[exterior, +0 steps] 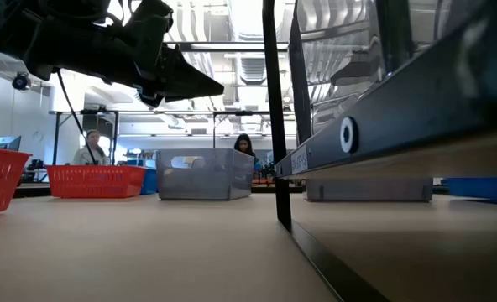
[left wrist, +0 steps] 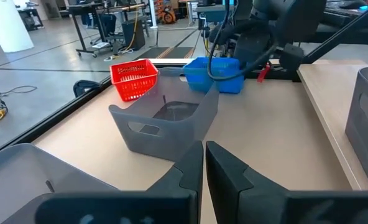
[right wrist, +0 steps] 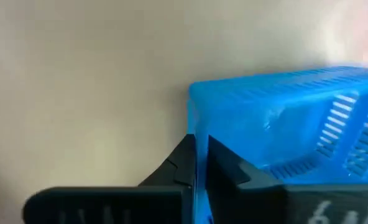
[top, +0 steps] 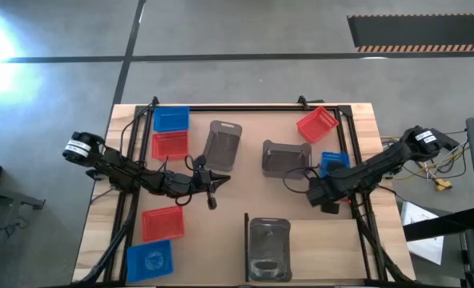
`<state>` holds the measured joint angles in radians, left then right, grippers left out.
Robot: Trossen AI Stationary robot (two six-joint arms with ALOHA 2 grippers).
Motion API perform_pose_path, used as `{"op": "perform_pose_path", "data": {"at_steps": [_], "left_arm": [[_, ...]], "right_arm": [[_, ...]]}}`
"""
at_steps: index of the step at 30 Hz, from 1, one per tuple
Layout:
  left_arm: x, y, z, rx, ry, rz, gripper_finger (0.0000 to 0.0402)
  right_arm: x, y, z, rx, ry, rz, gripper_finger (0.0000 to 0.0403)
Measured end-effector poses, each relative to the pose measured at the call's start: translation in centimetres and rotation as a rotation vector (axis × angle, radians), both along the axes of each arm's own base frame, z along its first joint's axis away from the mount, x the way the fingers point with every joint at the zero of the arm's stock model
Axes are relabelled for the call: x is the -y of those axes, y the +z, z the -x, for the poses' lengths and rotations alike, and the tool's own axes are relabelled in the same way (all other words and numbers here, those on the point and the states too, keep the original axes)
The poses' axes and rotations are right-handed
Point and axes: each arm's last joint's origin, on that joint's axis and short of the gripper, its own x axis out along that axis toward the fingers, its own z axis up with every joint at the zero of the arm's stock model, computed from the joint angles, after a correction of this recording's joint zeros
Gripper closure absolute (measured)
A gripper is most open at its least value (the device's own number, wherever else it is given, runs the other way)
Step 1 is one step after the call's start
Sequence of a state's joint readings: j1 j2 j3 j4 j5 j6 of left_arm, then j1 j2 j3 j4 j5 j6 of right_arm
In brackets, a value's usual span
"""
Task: Stack baskets on shelf by color
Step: Put the middle right blue bin on the shelf
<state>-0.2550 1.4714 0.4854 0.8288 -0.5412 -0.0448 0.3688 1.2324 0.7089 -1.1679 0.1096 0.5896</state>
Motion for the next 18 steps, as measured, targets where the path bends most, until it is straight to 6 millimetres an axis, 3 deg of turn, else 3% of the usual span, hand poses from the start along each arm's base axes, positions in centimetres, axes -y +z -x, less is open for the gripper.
{"op": "perform_pose_path", "data": {"at_steps": [4,9,14,18], "left_arm": [[0.1,0.0,0.0,-0.001,-0.027,0.004,0.0398],[0.1,0.0,0.0,-0.001,-0.032,0.005,0.0398],[0.1,0.0,0.0,-0.001,-0.033,0.005,0.0398],[0.1,0.0,0.0,-0.001,-0.033,0.005,0.0398]], "right_arm": [[-1.2,2.5,-1.5,0.082,-0.061,-0.067,0.0393],[-4.5,6.3,-3.0,0.134,-0.104,-0.093,0.0394],[-10.1,8.6,-3.6,0.148,-0.081,-0.09,0.0394],[-15.5,8.2,-3.3,0.163,-0.055,-0.103,0.0394]]}}
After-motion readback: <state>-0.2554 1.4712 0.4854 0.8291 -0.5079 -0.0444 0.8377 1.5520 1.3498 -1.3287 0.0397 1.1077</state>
